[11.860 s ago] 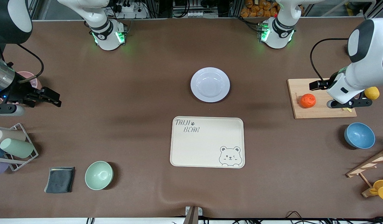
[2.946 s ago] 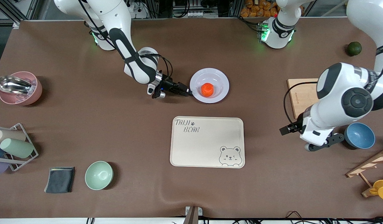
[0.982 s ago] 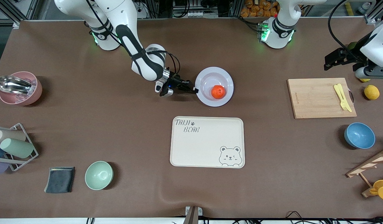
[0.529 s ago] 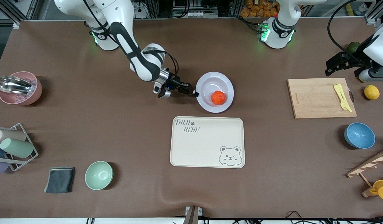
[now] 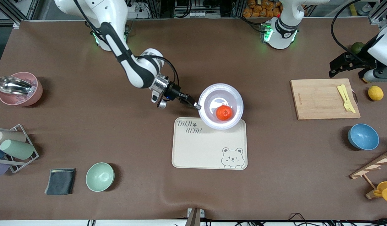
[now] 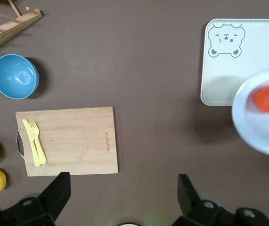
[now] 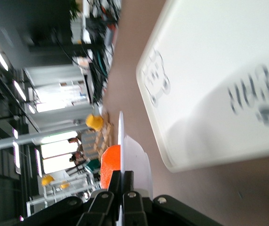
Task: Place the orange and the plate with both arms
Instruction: 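Slide the plate with the orange onto the bear tray with the right gripper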
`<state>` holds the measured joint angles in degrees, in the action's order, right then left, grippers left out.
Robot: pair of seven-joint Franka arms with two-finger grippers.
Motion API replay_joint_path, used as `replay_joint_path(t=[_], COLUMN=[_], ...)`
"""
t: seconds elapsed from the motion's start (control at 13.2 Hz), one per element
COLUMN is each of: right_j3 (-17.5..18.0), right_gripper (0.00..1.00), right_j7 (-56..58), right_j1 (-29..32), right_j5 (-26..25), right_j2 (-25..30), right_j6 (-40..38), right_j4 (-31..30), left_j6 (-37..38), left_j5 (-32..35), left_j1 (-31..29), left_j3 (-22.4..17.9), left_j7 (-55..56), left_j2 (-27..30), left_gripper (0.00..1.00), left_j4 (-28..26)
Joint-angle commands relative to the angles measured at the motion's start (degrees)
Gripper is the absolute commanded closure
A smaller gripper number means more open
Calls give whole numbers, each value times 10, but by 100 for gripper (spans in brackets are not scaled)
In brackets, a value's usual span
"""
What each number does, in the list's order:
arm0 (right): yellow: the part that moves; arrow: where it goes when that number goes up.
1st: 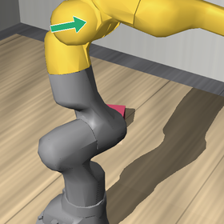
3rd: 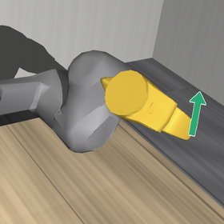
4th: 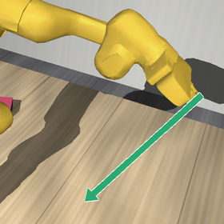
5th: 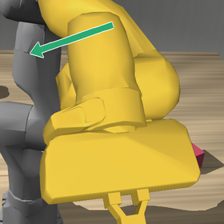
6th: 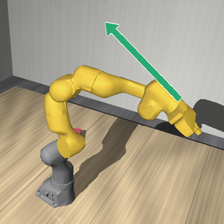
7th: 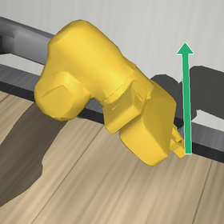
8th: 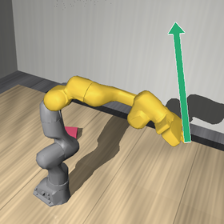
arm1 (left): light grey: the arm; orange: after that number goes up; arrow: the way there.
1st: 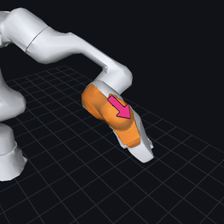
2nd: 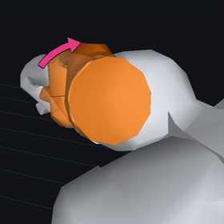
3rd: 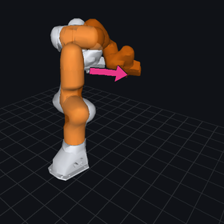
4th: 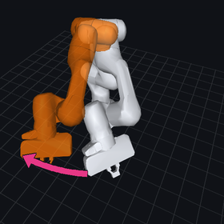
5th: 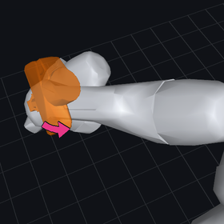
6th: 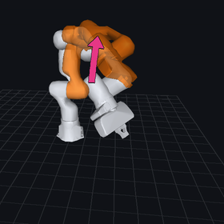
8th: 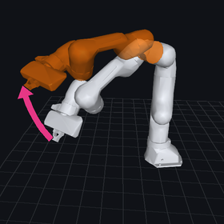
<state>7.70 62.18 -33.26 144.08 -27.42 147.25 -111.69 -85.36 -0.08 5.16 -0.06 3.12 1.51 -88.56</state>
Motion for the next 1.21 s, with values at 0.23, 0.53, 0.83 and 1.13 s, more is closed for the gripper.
replay_joint_path(t=[0.23,0.53,0.83,1.13], right_j3=[6,-11,-22,-22], right_gripper=[100,100,100,64], right_j7=[26,62,65,60], right_j1=[21,21,20,21], right_j5=[17,16,16,16], right_j2=[-118,-163,-193,-200], right_j6=[2,2,2,3], right_j4=[117,146,175,177], left_j6=[-3,-7,-8,-8], left_j5=[-11,-12,-12,-12], left_j1=[-4,-4,-4,-4], left_j3=[2,2,2,2], left_j7=[-3,7,7,7], left_j2=[9,7,7,7], left_gripper=[0,0,0,0], left_j4=[-6,-6,-6,-6])
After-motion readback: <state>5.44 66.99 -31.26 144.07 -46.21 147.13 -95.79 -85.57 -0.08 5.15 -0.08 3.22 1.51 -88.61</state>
